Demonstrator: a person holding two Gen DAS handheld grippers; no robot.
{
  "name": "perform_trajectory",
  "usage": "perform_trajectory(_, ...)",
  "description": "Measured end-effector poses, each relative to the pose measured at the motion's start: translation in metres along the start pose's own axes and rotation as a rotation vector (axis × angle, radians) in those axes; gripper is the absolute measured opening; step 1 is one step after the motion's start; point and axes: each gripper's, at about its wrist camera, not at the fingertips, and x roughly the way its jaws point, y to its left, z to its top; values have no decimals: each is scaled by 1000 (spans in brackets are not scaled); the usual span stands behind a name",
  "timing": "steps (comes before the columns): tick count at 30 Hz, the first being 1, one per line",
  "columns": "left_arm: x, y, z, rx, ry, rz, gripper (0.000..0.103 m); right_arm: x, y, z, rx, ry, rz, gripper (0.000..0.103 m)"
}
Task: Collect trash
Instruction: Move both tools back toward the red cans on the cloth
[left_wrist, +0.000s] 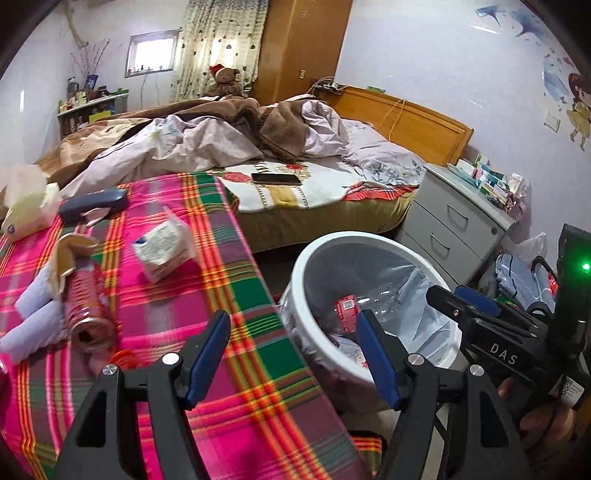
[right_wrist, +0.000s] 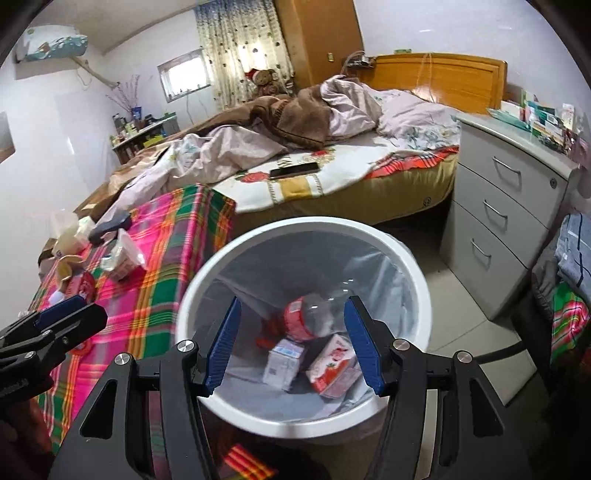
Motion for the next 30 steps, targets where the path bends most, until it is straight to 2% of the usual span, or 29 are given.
perform_trajectory(9, -39, 39, -11, -30, -59, 99, 72, -7, 39, -1, -51, -25, 61, 60)
perform_trajectory(21, -81, 101, -28, -105, -112, 179, 72, -8, 96, -3, -140, -47, 156, 60)
perform_trajectory(30, -112, 167, -44, -186, -129, 309, 72, 8, 143, -7, -215, -9, 242, 60)
